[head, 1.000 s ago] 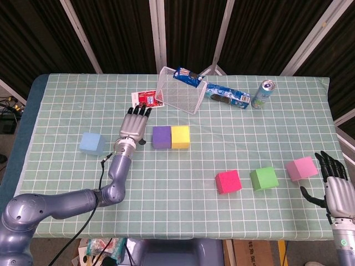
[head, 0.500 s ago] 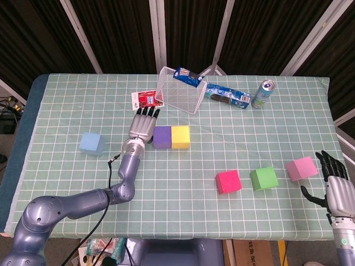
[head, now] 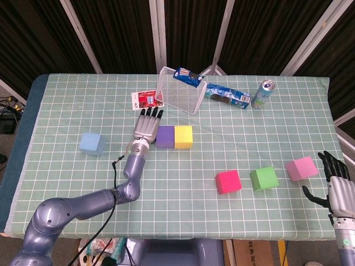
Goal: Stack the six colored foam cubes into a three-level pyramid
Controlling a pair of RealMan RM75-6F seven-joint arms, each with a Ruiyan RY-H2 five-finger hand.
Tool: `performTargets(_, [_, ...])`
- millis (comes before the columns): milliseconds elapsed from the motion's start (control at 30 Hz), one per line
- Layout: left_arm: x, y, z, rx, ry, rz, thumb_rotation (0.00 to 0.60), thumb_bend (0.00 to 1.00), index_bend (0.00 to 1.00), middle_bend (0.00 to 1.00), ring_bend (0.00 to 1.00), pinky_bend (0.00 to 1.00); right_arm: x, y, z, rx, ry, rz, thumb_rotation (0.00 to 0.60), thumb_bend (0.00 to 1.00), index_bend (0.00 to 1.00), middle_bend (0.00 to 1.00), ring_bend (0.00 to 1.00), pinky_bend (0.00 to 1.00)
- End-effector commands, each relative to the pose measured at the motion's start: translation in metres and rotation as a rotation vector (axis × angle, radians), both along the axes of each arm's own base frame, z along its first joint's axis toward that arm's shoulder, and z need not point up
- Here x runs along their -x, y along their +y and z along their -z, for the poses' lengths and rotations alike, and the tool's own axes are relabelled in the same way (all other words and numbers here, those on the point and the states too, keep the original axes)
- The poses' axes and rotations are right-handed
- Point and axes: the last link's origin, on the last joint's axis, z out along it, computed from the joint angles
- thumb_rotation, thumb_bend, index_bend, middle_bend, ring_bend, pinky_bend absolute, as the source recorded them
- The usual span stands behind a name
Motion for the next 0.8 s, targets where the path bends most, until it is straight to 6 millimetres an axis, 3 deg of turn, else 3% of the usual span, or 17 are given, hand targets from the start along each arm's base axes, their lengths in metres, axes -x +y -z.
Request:
performTargets(33, [0.000, -0.001, 0.001, 0.001, -0.001, 0.000, 0.600, 0.36, 0.00, 0.00, 0.00, 0.09, 0.000, 0.000, 0.000, -0.001, 0.000, 0.002, 0.600, 0.31, 0.00, 0.00, 0.00, 0.00])
performTargets(267, [0.009, -0.003, -0.011, -0.020, -0.016, -0.002, 0.600, 0.23, 0.00, 0.00, 0.00, 0.09, 0.000, 0.001, 0.000, -0.008, 0.005, 0.003, 0.600, 0.31, 0.00, 0.00, 0.00, 0.00])
performTargets(467, [0.021, -0.014, -0.042, -0.051, -0.100, -0.006, 0.600, 0.19, 0.00, 0.00, 0.00, 0.08, 0.001, 0.001, 0.001, -0.013, 0.011, 0.005, 0.600, 0.31, 0.00, 0.00, 0.00, 0.00])
performTargets(600, [0.029, -0.031, -0.072, -0.081, -0.154, 0.021, 0.600, 0.15, 0.00, 0.00, 0.00, 0.08, 0.001, 0.001, 0.001, -0.017, 0.024, 0.007, 0.600, 0.31, 0.00, 0.00, 0.00, 0.00])
performTargets(800, [0.049, -0.071, -0.115, -0.113, -0.219, 0.051, 0.600, 0.08, 0.00, 0.00, 0.00, 0.08, -0.002, 0.000, 0.000, -0.013, 0.048, 0.001, 0.600, 0.31, 0.00, 0.00, 0.00, 0.00])
